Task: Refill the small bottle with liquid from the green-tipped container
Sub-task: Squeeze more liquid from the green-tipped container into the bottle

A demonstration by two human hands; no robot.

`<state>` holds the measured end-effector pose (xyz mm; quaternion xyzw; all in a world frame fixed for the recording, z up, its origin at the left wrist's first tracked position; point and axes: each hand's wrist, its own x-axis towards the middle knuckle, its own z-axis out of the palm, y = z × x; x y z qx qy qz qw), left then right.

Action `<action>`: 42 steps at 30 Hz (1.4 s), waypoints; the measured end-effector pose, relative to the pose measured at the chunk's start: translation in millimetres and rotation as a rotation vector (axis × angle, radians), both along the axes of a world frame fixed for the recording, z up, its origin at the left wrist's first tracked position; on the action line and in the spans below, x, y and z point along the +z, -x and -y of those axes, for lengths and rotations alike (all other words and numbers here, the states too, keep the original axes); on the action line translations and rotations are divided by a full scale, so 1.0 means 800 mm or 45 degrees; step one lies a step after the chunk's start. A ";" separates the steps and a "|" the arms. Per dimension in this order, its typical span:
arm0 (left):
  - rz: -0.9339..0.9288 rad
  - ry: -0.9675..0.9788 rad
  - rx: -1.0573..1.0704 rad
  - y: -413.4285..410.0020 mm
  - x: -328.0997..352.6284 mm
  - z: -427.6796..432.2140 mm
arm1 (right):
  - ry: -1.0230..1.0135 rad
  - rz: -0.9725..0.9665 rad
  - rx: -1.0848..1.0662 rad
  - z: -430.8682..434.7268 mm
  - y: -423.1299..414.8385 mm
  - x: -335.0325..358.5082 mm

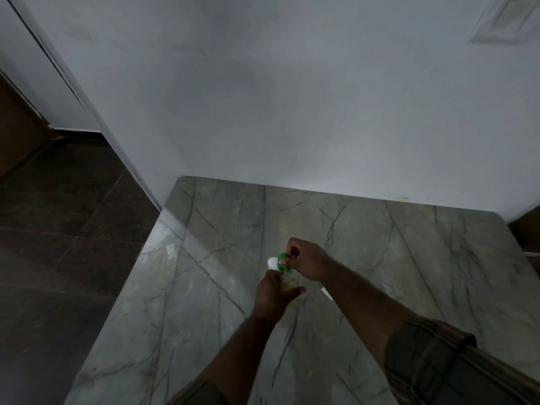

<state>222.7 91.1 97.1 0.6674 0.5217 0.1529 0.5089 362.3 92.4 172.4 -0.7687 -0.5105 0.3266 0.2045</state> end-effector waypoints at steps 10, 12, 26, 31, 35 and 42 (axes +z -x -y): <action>-0.015 -0.033 -0.010 -0.003 -0.004 -0.005 | 0.013 -0.021 0.019 -0.001 -0.004 0.012; -0.003 -0.016 0.001 -0.004 -0.006 -0.004 | 0.009 -0.027 0.016 0.000 -0.004 0.010; -0.021 0.003 -0.021 -0.002 0.000 0.001 | 0.056 0.028 0.020 -0.001 -0.001 0.012; -0.013 0.017 -0.011 -0.002 0.000 0.001 | 0.042 0.016 0.030 0.003 0.000 0.013; -0.030 0.009 0.004 0.001 -0.005 0.004 | 0.058 0.037 0.037 0.006 0.004 0.006; 0.024 0.003 0.027 0.001 0.008 0.006 | 0.045 0.041 0.036 0.003 0.002 0.011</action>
